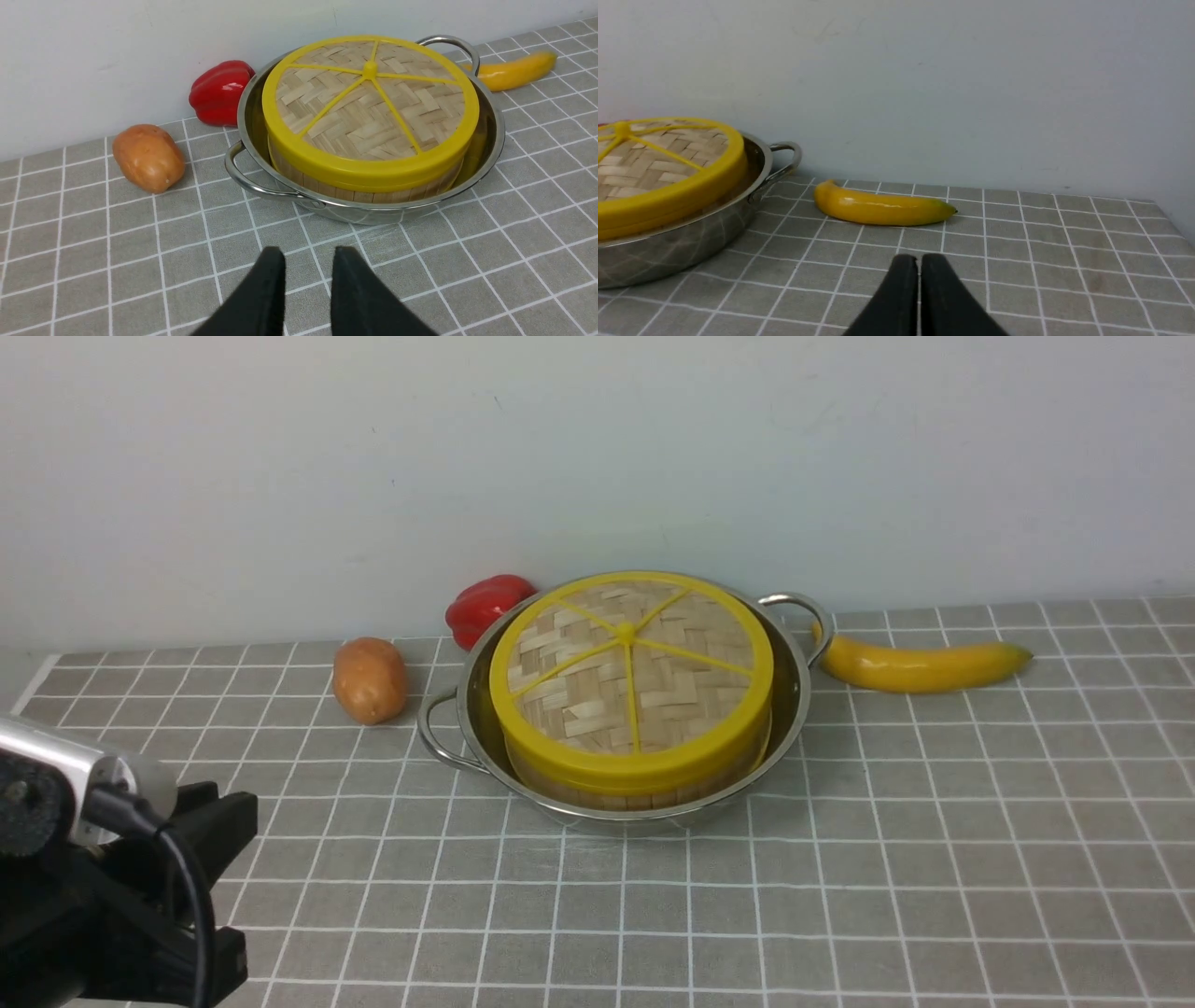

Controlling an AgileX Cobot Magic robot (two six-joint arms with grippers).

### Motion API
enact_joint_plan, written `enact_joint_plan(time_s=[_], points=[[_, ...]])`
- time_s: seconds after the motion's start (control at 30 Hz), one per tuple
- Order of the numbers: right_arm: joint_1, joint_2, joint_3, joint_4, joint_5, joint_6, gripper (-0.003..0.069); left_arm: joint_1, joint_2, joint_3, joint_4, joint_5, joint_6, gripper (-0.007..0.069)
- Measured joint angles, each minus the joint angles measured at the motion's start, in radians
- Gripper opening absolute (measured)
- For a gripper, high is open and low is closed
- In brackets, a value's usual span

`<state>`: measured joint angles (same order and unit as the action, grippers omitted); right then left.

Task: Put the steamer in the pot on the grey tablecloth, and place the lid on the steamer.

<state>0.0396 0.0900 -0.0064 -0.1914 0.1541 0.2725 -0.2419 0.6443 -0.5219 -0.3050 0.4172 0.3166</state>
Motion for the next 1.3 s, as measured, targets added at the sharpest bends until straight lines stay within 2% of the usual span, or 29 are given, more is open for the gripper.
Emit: enact_joint_plan(time_s=[0.27, 0.87, 0.97, 1.03, 1.17, 1.3], points=[[-0.022, -0.086, 0.014, 0.016, 0.078, 0.015, 0.0086, 0.000, 0.000, 0.000, 0.002, 0.000, 0.000, 0.0160], [-0.022, -0.083, 0.015, 0.023, 0.087, 0.015, 0.0169, 0.008, -0.021, 0.000, 0.008, 0.002, 0.009, 0.0191], [-0.022, -0.083, 0.015, 0.026, 0.088, 0.015, 0.0180, 0.079, -0.098, 0.015, 0.039, 0.001, 0.056, 0.0191], [-0.022, -0.083, 0.015, 0.026, 0.088, 0.015, 0.0188, 0.177, -0.204, 0.081, 0.051, -0.008, 0.086, 0.0200], [-0.022, -0.083, 0.015, 0.026, 0.088, 0.015, 0.0197, 0.258, -0.348, 0.214, 0.058, -0.029, 0.094, 0.0202], [-0.022, -0.083, 0.015, 0.026, 0.088, 0.016, 0.0205, 0.294, -0.500, 0.352, 0.063, -0.056, 0.094, 0.0211]])
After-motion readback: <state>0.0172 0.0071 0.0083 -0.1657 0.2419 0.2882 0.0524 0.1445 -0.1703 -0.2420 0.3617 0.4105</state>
